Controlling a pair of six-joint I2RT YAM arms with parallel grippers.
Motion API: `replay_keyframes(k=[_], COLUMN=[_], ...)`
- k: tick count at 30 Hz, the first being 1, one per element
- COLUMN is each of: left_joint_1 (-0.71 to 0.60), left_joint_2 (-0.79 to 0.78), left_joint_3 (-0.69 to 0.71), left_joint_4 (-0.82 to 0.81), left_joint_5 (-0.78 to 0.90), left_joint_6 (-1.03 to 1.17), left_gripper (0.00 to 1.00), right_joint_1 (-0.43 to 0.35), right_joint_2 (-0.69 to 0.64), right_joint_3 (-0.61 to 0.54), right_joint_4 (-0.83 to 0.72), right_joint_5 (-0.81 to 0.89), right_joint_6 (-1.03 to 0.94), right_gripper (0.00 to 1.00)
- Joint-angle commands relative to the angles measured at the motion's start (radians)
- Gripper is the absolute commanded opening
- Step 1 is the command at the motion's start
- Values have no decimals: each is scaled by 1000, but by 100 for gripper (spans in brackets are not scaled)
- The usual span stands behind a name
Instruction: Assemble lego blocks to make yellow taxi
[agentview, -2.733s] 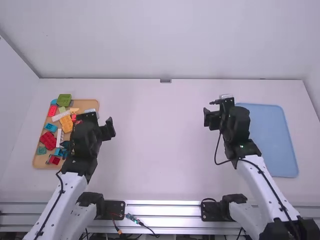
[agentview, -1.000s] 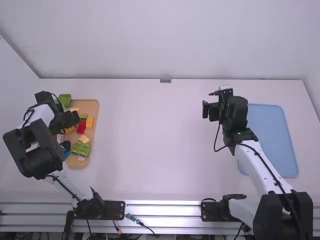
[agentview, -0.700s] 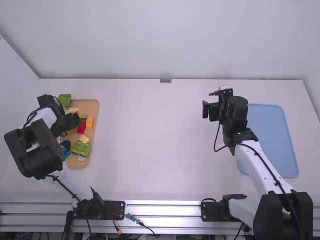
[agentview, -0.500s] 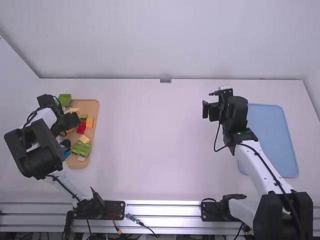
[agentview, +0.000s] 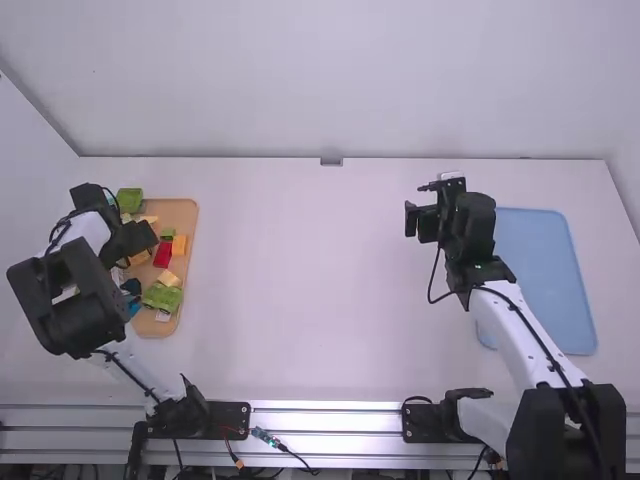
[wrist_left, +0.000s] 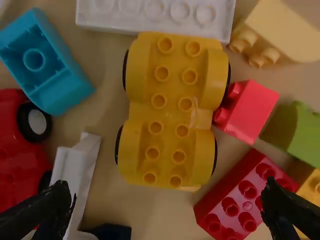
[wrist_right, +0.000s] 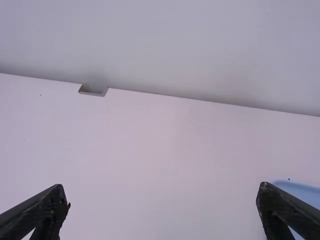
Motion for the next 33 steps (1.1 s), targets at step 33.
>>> replay_keyframes(k=[33], left_joint_1=[3], left_joint_2=[177], left_joint_3=[163], left_joint_4=[-122], left_joint_5=[64], left_joint_6=[65], left_gripper=[97], right_joint_1=[2], right_joint_2=[6], right_joint_3=[39], right_joint_4=[-9], right_joint_5=[4], right_joint_6=[3], right_gripper=[99])
